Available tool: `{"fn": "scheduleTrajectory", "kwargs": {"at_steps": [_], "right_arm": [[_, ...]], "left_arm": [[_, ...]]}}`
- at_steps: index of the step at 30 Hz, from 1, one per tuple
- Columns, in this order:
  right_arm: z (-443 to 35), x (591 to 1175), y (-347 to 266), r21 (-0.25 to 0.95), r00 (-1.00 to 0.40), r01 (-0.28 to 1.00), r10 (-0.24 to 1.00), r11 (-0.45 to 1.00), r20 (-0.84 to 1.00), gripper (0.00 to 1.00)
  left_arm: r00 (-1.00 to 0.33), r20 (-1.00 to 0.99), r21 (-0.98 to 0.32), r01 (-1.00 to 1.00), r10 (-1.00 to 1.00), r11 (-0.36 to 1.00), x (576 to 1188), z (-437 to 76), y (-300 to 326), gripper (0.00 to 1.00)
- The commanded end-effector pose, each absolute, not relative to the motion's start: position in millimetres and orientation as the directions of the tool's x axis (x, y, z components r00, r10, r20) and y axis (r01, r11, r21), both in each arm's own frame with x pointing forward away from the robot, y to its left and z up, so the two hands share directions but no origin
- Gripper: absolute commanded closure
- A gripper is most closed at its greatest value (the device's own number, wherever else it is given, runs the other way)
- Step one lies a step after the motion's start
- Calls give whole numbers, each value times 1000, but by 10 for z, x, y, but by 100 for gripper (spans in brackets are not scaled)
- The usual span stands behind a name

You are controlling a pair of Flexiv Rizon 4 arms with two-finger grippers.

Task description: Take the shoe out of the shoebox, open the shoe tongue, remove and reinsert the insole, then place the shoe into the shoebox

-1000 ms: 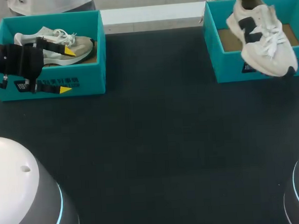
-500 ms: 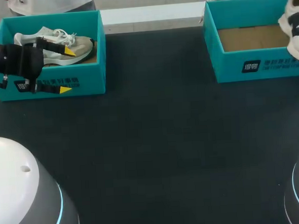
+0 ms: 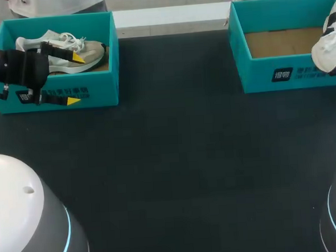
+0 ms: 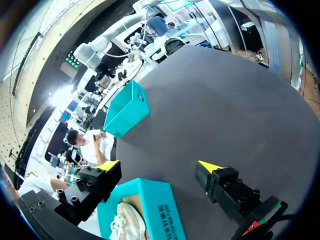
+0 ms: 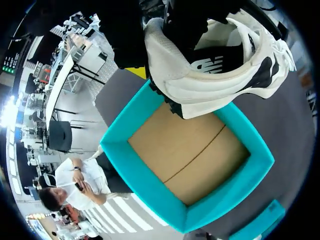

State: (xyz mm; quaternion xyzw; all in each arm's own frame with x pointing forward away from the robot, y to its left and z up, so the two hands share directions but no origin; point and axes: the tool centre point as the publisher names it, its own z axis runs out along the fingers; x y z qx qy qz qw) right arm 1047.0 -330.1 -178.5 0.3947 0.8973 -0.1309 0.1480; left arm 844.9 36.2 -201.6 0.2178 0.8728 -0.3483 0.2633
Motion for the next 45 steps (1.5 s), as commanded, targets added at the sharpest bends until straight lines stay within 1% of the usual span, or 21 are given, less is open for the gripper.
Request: {"fn": "scheduleTrajectory", "kwargs": {"at_steps": [1, 7, 34, 45], "right_arm": [[-1719, 10206, -3314, 177, 15, 983, 947, 44, -321, 100], [-1674, 10135, -3260, 203, 231, 963, 932, -178, -278, 100], [-1681, 10132, -3267, 204, 218, 965, 933, -163, -285, 100], [-1802, 10228, -3394, 187, 370, 927, 879, -326, -302, 100]], "left_arm": [[-767, -611, -492, 563, 198, 664, 8441, -2013, 364, 0], [-767, -611, -492, 563, 198, 664, 8441, -2013, 364, 0], [-767, -611, -492, 563, 198, 664, 8441, -2013, 364, 0], [-767, -611, -492, 563, 198, 664, 8441, -2013, 364, 0]]}}
